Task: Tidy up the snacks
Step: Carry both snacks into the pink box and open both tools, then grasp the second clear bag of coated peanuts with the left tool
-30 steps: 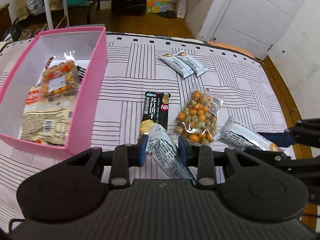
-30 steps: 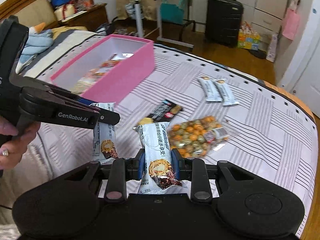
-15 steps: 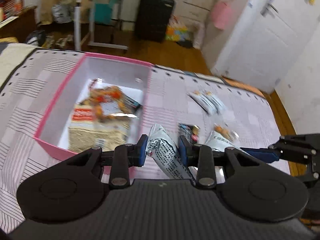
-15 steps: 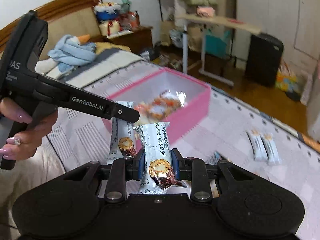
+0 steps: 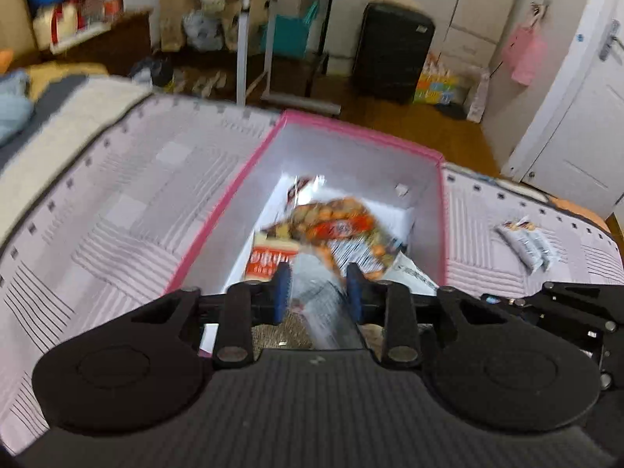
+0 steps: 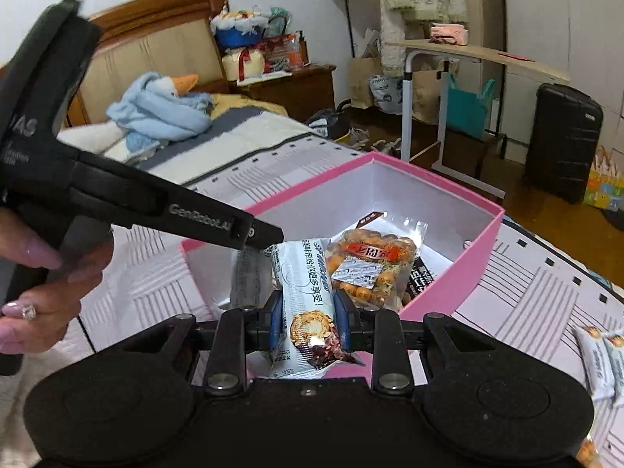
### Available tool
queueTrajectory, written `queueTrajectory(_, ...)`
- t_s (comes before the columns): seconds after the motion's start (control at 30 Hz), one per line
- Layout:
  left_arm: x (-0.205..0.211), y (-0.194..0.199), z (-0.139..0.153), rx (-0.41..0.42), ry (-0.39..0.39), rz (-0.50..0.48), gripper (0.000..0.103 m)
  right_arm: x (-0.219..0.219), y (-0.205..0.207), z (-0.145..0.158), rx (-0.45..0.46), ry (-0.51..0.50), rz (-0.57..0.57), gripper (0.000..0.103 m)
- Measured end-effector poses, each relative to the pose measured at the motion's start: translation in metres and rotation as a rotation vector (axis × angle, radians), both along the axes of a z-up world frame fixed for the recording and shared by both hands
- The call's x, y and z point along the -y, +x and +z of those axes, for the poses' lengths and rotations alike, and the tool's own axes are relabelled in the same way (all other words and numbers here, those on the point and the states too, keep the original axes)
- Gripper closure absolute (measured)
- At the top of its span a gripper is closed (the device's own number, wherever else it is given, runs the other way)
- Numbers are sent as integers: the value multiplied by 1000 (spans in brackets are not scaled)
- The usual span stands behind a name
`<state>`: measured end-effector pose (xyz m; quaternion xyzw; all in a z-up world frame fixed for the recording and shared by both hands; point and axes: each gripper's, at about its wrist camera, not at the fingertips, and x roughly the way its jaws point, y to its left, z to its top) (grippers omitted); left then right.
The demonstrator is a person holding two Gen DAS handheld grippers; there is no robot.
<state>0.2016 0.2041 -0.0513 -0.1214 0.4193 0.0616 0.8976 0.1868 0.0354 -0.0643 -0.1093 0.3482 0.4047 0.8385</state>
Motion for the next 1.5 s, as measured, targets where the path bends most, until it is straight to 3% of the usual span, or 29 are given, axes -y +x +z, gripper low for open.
queueTrajectory(0.13,-11,11,-22,-38,-9,25,76,-15,7,-16,11,-65,23,71)
queueTrajectory(0.23,-14,15,-33,-52,13,37,75,-19,7,-18,35,-72,36,65)
queueTrajectory(0.3,-15,13,-37,-42,37,56,69,-22,5,-19,56,-80,19,53)
queueTrajectory(0.47,-14,5,-33,-35,6,40,62,-17,-1,-14,53,-76,-6,52)
queueTrajectory(0.63,-7,-7,-20,-39,-6,4,61,-13,-8,-4,54,-95,-26,51)
queueTrajectory(0.77,1,-19,-4,-40,-20,-29,50,-7,-16,9,58,-119,-33,50)
queueTrajectory(1.0,25,-44,35,4,22,-125,40,12,-36,40,78,-145,-49,45)
queueTrajectory(1.13,44,-55,54,17,36,-201,38,31,-49,62,85,-147,-58,30)
queueTrajectory(1.2,54,-59,64,28,36,-244,27,48,-55,73,78,-128,-70,27)
queueTrajectory(1.27,67,-62,72,48,37,-293,25,66,-58,82,65,-111,-89,20)
queueTrajectory(1.5,116,-59,84,77,57,-418,20,124,-71,86,81,-119,-223,8)
